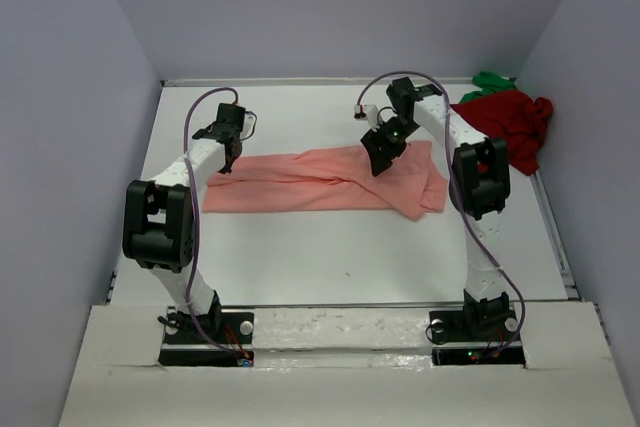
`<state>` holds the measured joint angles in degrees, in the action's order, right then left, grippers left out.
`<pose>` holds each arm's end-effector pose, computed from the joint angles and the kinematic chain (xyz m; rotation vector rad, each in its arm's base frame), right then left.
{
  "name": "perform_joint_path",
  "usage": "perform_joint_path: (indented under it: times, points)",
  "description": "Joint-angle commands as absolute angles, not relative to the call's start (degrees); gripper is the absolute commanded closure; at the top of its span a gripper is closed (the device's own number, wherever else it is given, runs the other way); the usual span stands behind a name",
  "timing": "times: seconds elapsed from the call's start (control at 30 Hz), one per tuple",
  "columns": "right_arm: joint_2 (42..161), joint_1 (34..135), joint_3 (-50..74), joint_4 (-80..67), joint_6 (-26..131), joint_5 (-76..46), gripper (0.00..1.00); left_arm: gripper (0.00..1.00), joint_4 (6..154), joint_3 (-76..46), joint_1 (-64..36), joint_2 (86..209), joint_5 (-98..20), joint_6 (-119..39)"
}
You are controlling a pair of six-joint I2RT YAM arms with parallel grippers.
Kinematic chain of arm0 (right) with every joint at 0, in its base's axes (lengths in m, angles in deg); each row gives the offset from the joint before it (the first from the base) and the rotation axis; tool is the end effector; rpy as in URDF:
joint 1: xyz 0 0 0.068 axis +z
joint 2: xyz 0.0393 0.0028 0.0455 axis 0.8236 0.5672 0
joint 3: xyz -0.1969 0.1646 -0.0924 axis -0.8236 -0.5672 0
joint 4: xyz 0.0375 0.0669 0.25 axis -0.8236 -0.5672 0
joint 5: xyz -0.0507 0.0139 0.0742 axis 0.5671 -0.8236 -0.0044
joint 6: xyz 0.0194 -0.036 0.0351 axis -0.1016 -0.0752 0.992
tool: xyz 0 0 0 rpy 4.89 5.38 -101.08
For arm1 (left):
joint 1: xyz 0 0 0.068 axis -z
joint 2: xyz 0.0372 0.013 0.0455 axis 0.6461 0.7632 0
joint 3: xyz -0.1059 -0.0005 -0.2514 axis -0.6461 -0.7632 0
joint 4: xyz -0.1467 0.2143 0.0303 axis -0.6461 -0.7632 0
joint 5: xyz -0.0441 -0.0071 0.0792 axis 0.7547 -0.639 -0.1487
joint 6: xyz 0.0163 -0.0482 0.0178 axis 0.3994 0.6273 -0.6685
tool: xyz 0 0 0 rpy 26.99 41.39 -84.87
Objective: Fold and stack the t-shirts
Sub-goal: Fold the tshirt
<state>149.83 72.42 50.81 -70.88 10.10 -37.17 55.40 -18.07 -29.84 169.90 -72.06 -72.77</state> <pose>0.4323 0.1507 0.2086 -1.3042 2.4862 0.7002 0.3625 -0.0515 0.2276 0.4914 2.3981 0.6133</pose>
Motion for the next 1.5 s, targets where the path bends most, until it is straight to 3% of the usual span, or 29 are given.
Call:
perform_joint_path:
  times: [0.0, 0.2, 0.33, 0.6, 1.47]
  points:
    - [149.78, 72.41, 50.02, -68.91, 9.55, -36.79, 0.33, 0.69, 55.48, -18.44, -29.62, 169.2, -73.13, -73.36]
    - [149.61, 72.41, 48.17, -68.38, 9.37, -36.26, 0.4, 0.69, 55.48, -18.44, -29.62, 169.2, -73.04, -73.27]
    - [149.17, 72.41, 47.73, -68.38, 9.54, -36.17, 0.7, 0.69, 55.48, -18.44, -29.7, 169.11, -72.95, -73.27]
    - [148.12, 72.41, 47.55, -68.82, 9.9, -36.17, 1.0, 0.69, 55.48, -18.44, -29.53, 168.67, -72.69, -73.27]
    - [146.44, 73.46, 49.58, -83.49, 5.94, -48.83, 1.0, 0.7, 54.96, -17.56, -29.09, 168.85, -72.86, -73.18]
